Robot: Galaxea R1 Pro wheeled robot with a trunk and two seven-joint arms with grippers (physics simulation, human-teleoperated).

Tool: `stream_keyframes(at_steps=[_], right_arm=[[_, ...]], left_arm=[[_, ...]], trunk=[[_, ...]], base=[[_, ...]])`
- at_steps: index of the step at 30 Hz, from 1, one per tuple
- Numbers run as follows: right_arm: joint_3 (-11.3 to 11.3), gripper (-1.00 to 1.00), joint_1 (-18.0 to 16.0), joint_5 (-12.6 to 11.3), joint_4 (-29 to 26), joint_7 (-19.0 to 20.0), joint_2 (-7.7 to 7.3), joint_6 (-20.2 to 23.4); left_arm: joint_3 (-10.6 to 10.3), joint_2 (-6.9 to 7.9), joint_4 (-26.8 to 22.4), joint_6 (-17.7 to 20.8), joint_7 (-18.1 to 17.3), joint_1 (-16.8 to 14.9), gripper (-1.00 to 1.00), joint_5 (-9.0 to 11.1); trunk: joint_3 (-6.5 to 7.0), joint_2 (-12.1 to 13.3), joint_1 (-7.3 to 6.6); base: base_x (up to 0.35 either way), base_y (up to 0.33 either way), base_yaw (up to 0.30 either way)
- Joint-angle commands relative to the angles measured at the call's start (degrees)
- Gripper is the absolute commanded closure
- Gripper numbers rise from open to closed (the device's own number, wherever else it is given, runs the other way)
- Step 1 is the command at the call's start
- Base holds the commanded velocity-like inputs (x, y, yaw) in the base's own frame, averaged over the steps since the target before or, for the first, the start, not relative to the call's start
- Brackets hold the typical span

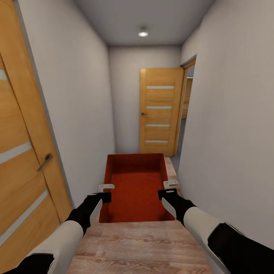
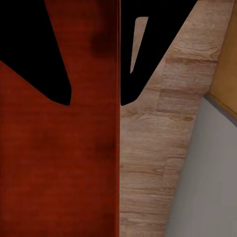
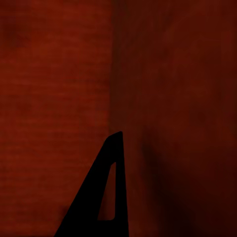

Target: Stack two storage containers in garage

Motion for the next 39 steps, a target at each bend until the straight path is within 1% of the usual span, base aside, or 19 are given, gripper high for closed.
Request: stream_keyframes(at_steps=[1,17,23,33,39], right_arm=[[-1.0,1.00,-0.1,1.1,-0.2,-0.4,-1.24,-2.3],[-1.0,1.00,-0.1,1.1,-0.2,-0.4,-1.24,-2.3],[-1.0,1.00,-0.1,1.1,-0.2,-0.4,-1.24,-2.3],[-1.0,1.00,-0.1,1.1,-0.2,-0.4,-1.24,-2.3],[-1.0,1.00,-0.1,1.1,-0.2,-0.4,-1.18,-2.2]], left_arm=[[0.1,0.06,0.0,0.3,0.5,0.0,1.00,0.3],[0.0,0.06,-0.7,0.2,0.5,0.0,1.00,0.1],[0.0,0.06,-0.7,0.2,0.6,0.0,1.00,0.1],[-0.1,0.06,-0.7,0.2,0.5,0.0,1.00,0.1],[-0.1,0.06,-0.7,0.1,0.6,0.0,1.00,0.1]], trunk=[[-0.02,0.0,0.05],[-0.02,0.0,0.05],[-0.02,0.0,0.05],[-0.02,0.0,0.05],[-0.02,0.0,0.05]], base=[[0.322,0.000,0.000],[0.311,0.054,0.000],[0.060,0.031,0.000],[0.147,0.199,0.000],[0.026,0.028,-0.050]])
